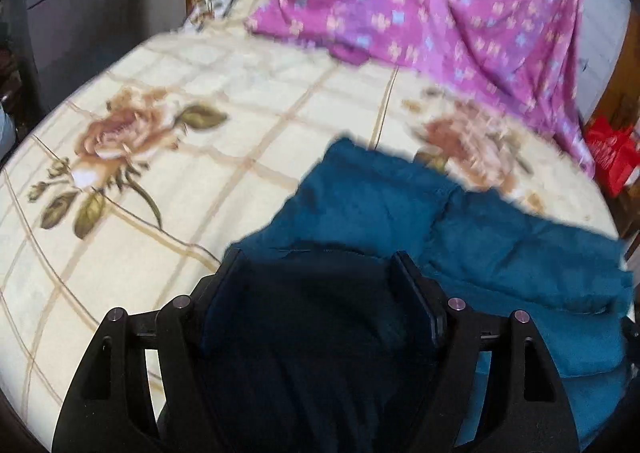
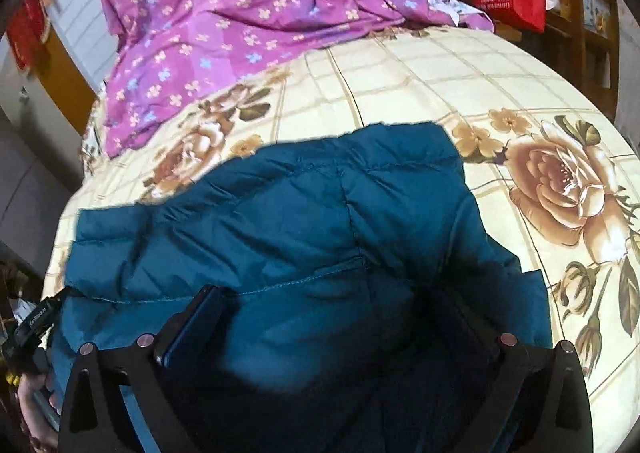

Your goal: Fold large clothes

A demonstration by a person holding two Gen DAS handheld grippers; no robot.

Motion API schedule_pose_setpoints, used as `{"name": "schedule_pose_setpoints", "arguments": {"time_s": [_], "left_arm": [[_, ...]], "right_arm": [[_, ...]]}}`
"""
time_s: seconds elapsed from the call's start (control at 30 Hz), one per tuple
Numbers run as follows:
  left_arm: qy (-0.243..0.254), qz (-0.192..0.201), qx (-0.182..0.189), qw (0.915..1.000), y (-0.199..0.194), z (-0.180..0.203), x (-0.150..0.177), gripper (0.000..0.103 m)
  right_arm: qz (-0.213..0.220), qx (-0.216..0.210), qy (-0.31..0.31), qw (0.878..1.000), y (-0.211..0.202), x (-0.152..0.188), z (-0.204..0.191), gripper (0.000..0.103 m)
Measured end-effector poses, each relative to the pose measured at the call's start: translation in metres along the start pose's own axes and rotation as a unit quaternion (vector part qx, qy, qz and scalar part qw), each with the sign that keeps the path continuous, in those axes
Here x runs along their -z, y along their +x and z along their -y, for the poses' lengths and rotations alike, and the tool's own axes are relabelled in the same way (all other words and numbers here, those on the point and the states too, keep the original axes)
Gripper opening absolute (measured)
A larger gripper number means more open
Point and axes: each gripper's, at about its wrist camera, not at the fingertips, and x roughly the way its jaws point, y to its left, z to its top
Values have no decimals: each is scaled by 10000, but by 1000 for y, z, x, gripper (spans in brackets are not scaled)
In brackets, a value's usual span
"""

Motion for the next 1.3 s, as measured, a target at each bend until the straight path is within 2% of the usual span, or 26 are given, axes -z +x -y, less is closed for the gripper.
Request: {"name": "schedule_pose_setpoints", "arguments": {"time_s": [0.1, 0.17, 0.2, 0.23, 0.33, 0.4, 0.43, 0.53, 0.6, 0.67, 0.73, 0.8, 0.87, 0.9, 0.93, 0.97, 1.03, 1.3], "left_arm": [[112, 341, 647, 9973, -31, 9, -4, 75], [374, 222, 1004, 9940, -35, 24, -1, 75], [509, 104, 1067, 9929, -33, 30, 2, 75], [700, -70, 1035, 9921, -26, 39, 8, 75], [1120, -436, 469, 9916, -2, 55, 23, 75], [1187, -373, 388, 9915, 0, 57, 24, 76], [1173, -345, 315, 9920, 0, 55, 23, 76], [1015, -304, 168, 9942, 3, 45, 23, 76], [915, -326, 183, 9951, 4, 41, 25, 76], [949, -307, 116, 9950, 3, 42, 27, 76], [988, -292, 55, 9947, 4, 43, 28, 76], [998, -292, 48, 9946, 4, 43, 28, 76], [974, -294, 72, 9948, 4, 44, 28, 77], [972, -295, 78, 9948, 4, 43, 29, 77], [965, -297, 82, 9949, 4, 44, 29, 77], [950, -302, 85, 9950, 4, 44, 29, 77], [964, -327, 78, 9948, 6, 44, 29, 79], [1007, -321, 104, 9943, 9, 46, 29, 85]], "right_arm": [[266, -256, 308, 9988, -27, -2, -2, 103], [446, -218, 75, 9987, -44, -3, -17, 103], [450, -112, -88, 9989, -47, -3, -26, 103], [374, 26, -308, 9988, -46, 0, -40, 103], [-27, 136, -694, 9975, -23, 10, -70, 103], [-366, 226, -866, 9953, -2, 18, -82, 103], [-598, 500, -1036, 9916, 11, 22, -88, 103], [-544, 933, -1187, 9870, 26, 21, -83, 103], [-568, 856, -682, 9924, 28, 15, -66, 103], [-406, 818, -400, 9950, 18, 9, -65, 103], [-175, 374, -485, 9980, 4, 4, -85, 103], [-100, 52, -907, 9958, -4, 5, -120, 103], [-95, 178, -1207, 9925, 1, 9, -145, 103], [-132, 379, -1332, 9903, 11, 11, -153, 103], [-292, 595, -1392, 9880, 26, 14, -155, 103], [-449, 622, -1345, 9879, 36, 17, -152, 103], [-651, 463, -1073, 9910, 52, 19, -140, 103], [-581, 305, -1081, 9920, 48, 24, -124, 103]]}}
